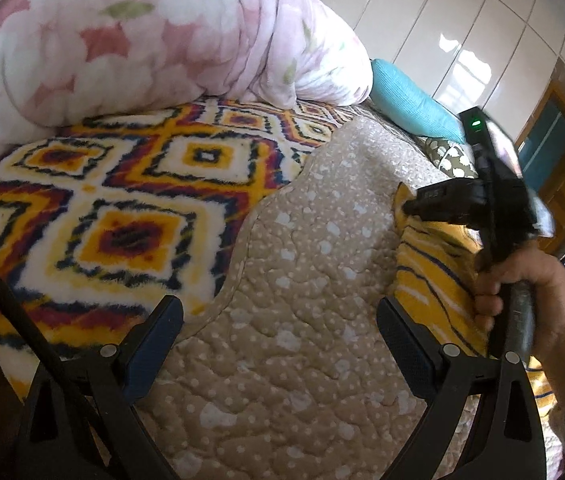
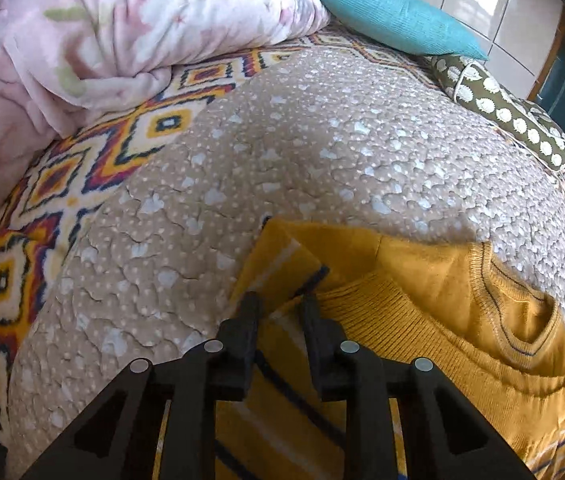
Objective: Fold small clothes
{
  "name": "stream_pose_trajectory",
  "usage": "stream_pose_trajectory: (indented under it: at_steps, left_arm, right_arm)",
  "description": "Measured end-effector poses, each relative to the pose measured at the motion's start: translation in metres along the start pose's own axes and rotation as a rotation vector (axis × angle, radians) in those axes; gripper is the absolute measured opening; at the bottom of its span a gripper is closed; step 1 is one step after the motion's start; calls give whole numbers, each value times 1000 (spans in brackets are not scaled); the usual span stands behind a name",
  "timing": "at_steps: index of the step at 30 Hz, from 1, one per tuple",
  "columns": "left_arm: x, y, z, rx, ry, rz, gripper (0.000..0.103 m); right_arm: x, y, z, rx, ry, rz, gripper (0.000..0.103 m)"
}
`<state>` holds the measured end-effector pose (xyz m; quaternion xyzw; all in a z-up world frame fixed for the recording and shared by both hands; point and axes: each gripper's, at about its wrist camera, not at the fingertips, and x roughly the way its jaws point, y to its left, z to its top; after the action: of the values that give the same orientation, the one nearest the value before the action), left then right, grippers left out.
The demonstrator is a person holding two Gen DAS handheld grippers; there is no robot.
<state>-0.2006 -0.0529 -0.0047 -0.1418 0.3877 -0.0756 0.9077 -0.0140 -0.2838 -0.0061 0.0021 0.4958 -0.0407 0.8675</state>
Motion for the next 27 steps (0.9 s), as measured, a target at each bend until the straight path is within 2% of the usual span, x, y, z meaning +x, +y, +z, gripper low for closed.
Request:
stream_pose_trajectory:
  at_steps: [4, 8, 12, 17, 20, 24, 27]
  left_arm:
    - [-3, -7, -2, 20, -5, 0, 97]
    - [-3, -19, -4, 48, -1, -25, 97]
    - [0, -39, -11, 111, 11, -34, 97]
    - [16, -58, -20, 197, 46, 23, 98]
    - [26, -60, -23, 210, 69, 41, 103]
    - [32, -69, -30, 262, 56, 106, 103]
    - [32, -72, -32, 276, 42, 122, 103]
  right_arm:
    - [-50, -16, -18, 59, -97, 49, 30]
    - [-96, -46, -56, 97, -112, 76, 43]
    - [-118, -91, -110, 123, -89, 24, 43]
    - [-122, -170, -188, 258, -30, -55, 41]
    - [-142, -213, -227, 366, -83, -12, 41]
    - [-157, -252, -266, 462, -99, -92, 41]
    - [-159, -272, -294, 541, -151, -24, 41]
